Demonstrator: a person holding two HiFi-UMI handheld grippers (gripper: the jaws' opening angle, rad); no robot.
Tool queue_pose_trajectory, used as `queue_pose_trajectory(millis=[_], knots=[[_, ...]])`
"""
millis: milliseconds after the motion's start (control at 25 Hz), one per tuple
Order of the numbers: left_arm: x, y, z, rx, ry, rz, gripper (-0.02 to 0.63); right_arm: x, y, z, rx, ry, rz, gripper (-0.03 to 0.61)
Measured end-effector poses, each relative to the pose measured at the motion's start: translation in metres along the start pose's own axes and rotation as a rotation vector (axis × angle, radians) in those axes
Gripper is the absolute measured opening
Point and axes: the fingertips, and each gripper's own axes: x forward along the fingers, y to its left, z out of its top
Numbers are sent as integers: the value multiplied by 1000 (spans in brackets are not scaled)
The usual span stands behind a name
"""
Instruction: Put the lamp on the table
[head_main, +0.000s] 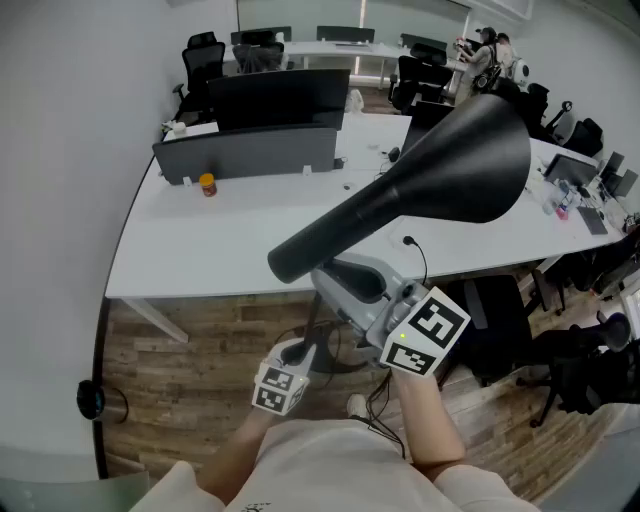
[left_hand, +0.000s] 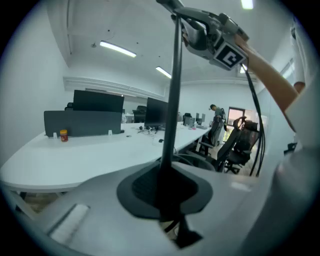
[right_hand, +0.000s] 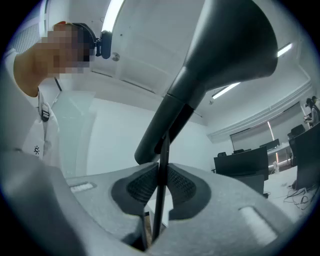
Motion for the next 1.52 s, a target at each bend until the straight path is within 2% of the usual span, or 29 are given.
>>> queue_pose_trajectory(millis=[320, 760, 1160, 1520], knots=[[-7, 11, 0, -4, 0, -1, 32, 13, 5, 0, -14, 8, -3, 49], [-42, 28, -15, 0, -2, -13, 31, 39, 38, -7, -29, 23, -20, 54], [-65, 38, -28, -3, -4, 10, 32, 51, 64, -11, -34, 28, -3, 54], [-58, 46, -25, -6, -2, 25, 32, 55, 53, -14, -32, 26, 14, 54]])
